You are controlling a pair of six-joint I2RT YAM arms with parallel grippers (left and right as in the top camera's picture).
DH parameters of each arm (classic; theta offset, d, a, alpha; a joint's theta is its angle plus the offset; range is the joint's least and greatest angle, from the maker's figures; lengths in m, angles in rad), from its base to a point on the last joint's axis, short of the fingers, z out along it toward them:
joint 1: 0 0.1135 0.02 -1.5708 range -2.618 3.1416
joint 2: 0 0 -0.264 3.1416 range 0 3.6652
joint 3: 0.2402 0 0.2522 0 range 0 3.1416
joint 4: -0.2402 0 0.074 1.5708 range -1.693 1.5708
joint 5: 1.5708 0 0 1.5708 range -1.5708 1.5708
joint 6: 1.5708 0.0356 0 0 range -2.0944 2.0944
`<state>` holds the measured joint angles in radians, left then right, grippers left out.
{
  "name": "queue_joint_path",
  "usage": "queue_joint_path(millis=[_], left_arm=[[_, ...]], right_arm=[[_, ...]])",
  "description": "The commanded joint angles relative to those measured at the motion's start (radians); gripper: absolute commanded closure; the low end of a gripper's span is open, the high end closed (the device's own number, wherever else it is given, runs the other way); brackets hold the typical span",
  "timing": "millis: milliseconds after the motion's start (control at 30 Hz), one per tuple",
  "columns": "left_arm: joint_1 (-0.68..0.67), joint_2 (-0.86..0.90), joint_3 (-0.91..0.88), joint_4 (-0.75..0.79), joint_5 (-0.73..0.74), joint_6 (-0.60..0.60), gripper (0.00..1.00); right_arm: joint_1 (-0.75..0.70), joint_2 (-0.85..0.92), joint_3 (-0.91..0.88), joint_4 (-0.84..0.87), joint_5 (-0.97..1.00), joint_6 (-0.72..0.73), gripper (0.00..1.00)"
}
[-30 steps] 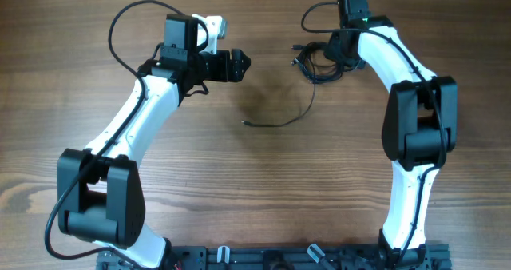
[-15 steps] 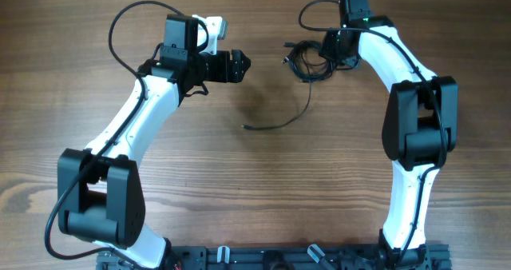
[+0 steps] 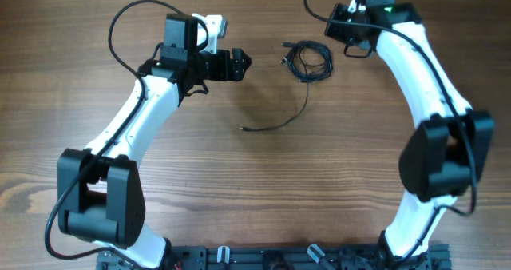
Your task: Untangle cables
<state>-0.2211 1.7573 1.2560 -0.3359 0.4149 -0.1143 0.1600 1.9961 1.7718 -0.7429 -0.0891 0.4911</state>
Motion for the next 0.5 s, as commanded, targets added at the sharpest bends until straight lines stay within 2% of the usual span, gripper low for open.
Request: queue_joint_path(millis=[0,167,333,467], left_arm=[[0.003,-0.003,0.005,0.006,-0.012,-0.006,0.11],[0.003,-0.003,0.005,0.005,-0.011,-0.006,0.11],[0.003,-0.003,0.005,0.005,-0.012,-0.005,0.1],[0.003,-0.003,0.005,0.006,-0.012,-0.005,0.1]], right_arm=[[0.004,-0.044,0.01,-0.035,0.055,-0.021,0.95],[0.004,-0.036,0.006,-0.07,0.106,-0.046,0.93],[0.004,-0.036,0.006,-0.036,0.16,-0.047,0.62],[0.004,-0.023,0.006,-0.024,0.161,-0.047,0.52]])
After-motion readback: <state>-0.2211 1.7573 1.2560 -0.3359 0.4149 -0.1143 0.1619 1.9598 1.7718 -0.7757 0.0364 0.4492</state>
